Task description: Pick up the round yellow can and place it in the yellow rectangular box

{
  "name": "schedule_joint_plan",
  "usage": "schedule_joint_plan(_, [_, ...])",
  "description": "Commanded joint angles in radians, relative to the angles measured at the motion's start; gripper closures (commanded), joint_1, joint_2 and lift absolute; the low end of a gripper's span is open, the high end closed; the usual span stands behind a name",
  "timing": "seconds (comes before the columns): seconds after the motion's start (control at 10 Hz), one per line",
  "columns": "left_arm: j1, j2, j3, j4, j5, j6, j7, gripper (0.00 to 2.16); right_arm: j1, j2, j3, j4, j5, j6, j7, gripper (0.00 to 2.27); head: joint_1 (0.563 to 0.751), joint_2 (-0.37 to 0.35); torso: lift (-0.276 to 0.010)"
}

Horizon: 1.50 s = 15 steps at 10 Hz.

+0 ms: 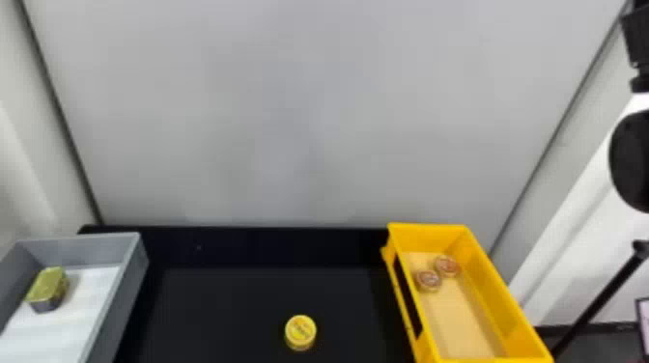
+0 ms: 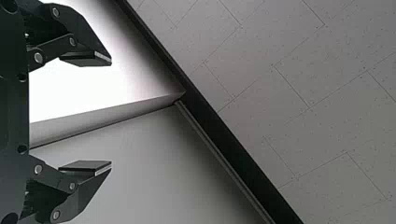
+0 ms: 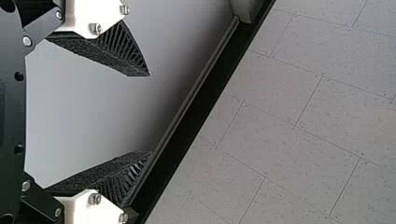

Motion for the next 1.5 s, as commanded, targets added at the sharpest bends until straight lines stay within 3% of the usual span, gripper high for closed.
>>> schedule_joint_plan(0.0, [-0.001, 0.000, 0.001, 0.000, 0.003, -0.005, 0.000, 0.45, 0.000, 0.000, 0.001, 0.001, -0.001, 0.000, -0.001, 0.24, 0.563, -0.169, 0.000])
schedule_joint_plan(0.8, [-0.008, -0.003, 0.005, -0.002, 0.005, -0.006, 0.000, 0.45, 0.012, 0.000, -0.009, 0.001, -0.061, 0.023, -0.050, 0.24, 0.563, -0.169, 0.000])
schedule_joint_plan(0.9, [-0.010, -0.005, 0.001, 0.000, 0.005, -0.006, 0.000, 0.45, 0.041, 0.008, -0.038, 0.005, -0.153, 0.063, -0.113, 0.24, 0.563, -0.169, 0.000])
schedule_joint_plan(1.1, [-0.022, -0.005, -0.005, 0.000, 0.007, -0.003, 0.000, 0.45, 0.112, 0.071, -0.187, 0.064, -0.540, 0.203, -0.205, 0.24, 0.563, -0.169, 0.000])
schedule_joint_plan(1.3, [-0.025, -0.005, -0.008, 0.000, 0.007, 0.001, -0.001, 0.45, 0.133, 0.103, -0.294, 0.150, -0.793, 0.536, -0.263, 0.25, 0.563, -0.169, 0.000])
schedule_joint_plan(1.4, [-0.025, -0.003, -0.008, 0.000, 0.007, 0.003, -0.003, 0.45, 0.129, 0.088, -0.311, 0.223, -0.917, 0.717, -0.260, 0.25, 0.563, -0.169, 0.000])
